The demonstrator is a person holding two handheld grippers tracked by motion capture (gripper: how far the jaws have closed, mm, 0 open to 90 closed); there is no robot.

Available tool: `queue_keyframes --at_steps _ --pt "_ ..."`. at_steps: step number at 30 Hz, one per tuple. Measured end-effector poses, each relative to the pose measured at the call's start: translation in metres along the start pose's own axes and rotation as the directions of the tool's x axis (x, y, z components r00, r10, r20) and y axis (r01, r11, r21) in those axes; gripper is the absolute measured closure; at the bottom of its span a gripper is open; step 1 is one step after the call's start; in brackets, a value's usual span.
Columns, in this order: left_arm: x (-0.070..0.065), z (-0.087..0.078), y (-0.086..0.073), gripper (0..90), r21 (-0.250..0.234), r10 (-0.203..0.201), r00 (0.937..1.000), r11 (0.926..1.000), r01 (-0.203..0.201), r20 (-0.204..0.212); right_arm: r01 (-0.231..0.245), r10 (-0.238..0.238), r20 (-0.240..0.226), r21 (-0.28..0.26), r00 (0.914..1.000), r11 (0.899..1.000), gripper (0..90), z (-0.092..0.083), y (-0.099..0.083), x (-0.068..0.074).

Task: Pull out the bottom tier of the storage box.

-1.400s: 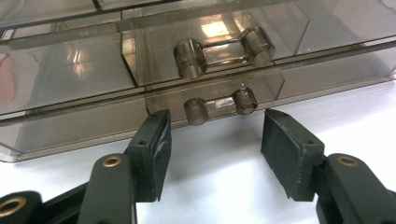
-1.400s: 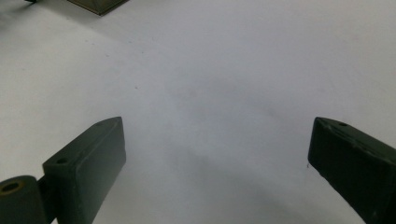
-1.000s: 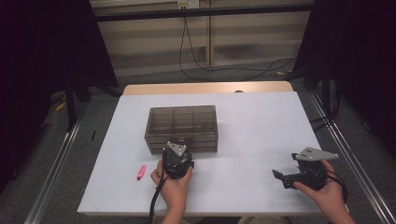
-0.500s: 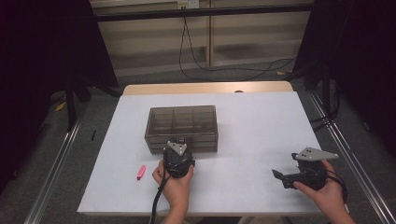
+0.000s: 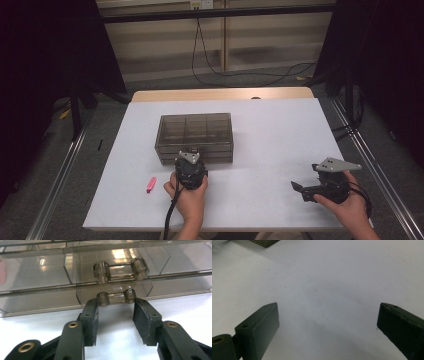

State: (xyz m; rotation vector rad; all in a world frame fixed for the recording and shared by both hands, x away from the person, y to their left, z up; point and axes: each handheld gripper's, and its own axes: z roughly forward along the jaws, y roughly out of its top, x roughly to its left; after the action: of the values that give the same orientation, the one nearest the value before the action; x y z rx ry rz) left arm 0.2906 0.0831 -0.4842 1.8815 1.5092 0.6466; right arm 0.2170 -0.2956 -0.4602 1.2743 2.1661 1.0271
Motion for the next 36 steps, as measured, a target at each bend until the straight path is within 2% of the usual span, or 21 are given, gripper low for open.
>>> queue_keyframes --at_steps 9,21,36 --pt "-0.0013 -0.0007 -0.0004 57.0 -0.002 -0.022 0.9997 0.9998 0.022 -0.005 0.0 0.0 0.0 0.0 1.0 1.0 4.1 0.0 -0.0001 -0.0005" --pt "-0.0026 -0.0025 -0.0021 57.1 -0.004 -0.032 0.9994 0.9995 0.032 -0.007 -0.001 0.001 -0.001 -0.001 1.0 1.0 4.1 -0.0003 0.0 -0.0005" --pt "-0.0033 -0.0086 -0.0087 57.0 -0.012 -0.03 0.9996 0.9995 0.03 -0.003 0.006 -0.006 -0.003 0.002 1.0 1.0 3.9 0.0006 0.0 0.0"
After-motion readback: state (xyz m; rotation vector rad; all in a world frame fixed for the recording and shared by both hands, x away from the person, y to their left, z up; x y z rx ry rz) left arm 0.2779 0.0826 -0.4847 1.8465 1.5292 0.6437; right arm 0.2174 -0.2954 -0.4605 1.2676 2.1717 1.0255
